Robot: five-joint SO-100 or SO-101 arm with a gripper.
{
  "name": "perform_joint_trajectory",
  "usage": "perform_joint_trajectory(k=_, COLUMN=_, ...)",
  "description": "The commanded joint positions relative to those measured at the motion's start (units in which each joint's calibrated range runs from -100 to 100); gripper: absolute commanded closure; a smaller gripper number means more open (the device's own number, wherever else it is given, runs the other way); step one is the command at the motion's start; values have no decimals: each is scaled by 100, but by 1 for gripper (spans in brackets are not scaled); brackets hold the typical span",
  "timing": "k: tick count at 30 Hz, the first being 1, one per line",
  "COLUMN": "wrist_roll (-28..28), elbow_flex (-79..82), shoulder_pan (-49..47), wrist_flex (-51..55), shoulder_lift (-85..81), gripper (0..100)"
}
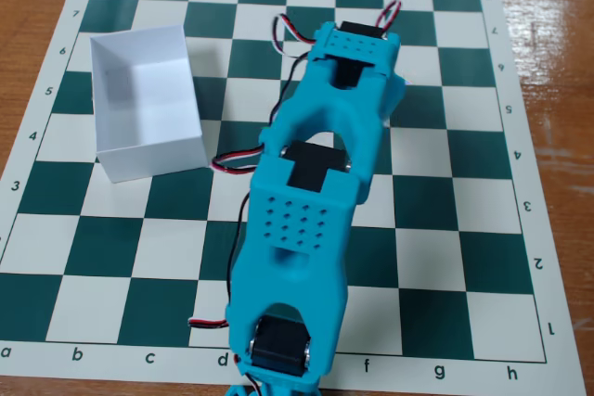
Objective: Grab the toy horse and put it in the box.
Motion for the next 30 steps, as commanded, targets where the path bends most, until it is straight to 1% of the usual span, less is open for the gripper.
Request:
perform_joint_trajectory(k=1, wrist_roll=-23, elbow_flex=-494, shoulder_pan=-401, wrist_flex=245, shoulder_lift=-413, gripper=100)
perform_joint_trajectory(k=5, wrist_roll=1, elbow_flex=-831, shoulder_pan=-851, wrist_flex=378, shoulder_lift=-475, gripper=100)
perform_joint_trajectory(k=9, wrist_roll=157, elbow_flex=-977, shoulder_pan=-1329, wrist_flex=320, shoulder_lift=-484, gripper=100)
perform_joint_trajectory(k=14, wrist_roll=324, elbow_flex=-1050, shoulder_pan=-1951, wrist_flex=203, shoulder_lift=-652, gripper=100)
perform_joint_trajectory(k=21, wrist_roll=372, elbow_flex=-1050, shoulder_pan=-2715, wrist_flex=154, shoulder_lift=-846, gripper=100)
perform_joint_trajectory(k=26, wrist_roll=372, elbow_flex=-904, shoulder_pan=-3086, wrist_flex=145, shoulder_lift=-917, gripper=100)
perform_joint_trajectory(k=30, wrist_roll=372, elbow_flex=-895, shoulder_pan=-3201, wrist_flex=112, shoulder_lift=-873, gripper=100)
